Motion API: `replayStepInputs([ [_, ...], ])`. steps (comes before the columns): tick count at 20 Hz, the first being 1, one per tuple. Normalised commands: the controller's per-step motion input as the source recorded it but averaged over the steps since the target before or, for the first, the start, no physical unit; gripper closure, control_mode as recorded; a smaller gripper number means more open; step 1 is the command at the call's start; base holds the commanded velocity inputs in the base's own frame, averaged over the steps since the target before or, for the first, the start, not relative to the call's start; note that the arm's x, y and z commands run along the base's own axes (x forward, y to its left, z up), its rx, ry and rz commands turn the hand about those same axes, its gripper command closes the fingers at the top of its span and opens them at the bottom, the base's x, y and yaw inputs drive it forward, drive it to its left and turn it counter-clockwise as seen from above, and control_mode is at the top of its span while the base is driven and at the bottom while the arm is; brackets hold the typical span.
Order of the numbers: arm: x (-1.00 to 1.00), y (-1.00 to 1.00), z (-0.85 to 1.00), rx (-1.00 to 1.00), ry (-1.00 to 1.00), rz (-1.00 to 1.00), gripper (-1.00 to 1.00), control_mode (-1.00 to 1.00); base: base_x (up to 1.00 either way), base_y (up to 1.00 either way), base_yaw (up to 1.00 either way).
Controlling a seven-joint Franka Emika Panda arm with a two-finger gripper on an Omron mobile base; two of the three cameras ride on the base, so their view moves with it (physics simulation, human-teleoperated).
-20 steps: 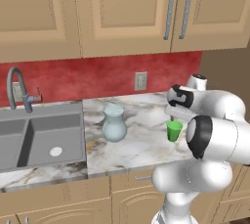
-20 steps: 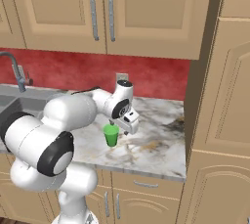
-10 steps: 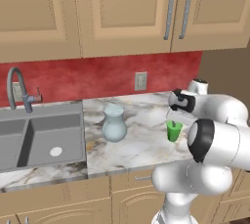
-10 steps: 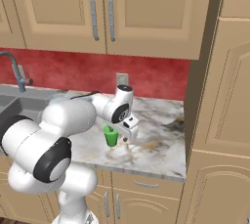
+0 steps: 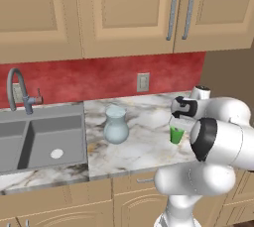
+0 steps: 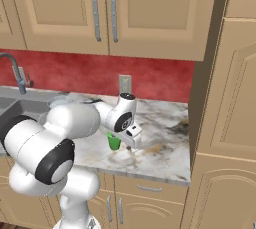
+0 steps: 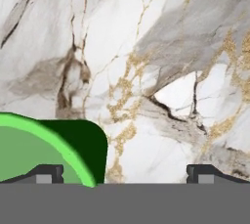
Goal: Place the pitcher and cup on the dining counter for serving.
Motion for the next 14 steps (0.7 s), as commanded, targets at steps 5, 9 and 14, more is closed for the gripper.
replayStepInputs([
  [5,0.11,0.0,-0.14,0.0,0.0,0.0,-1.0,-1.0,0.0,0.0,0.0],
  [9,0.01,0.0,0.0,0.0,0.0,0.0,-1.0,-1.0,0.0,0.0,0.0],
  [14,-0.1,0.12,-0.28,0.0,0.06,0.0,1.0,-1.0,0.0,0.0,0.0],
])
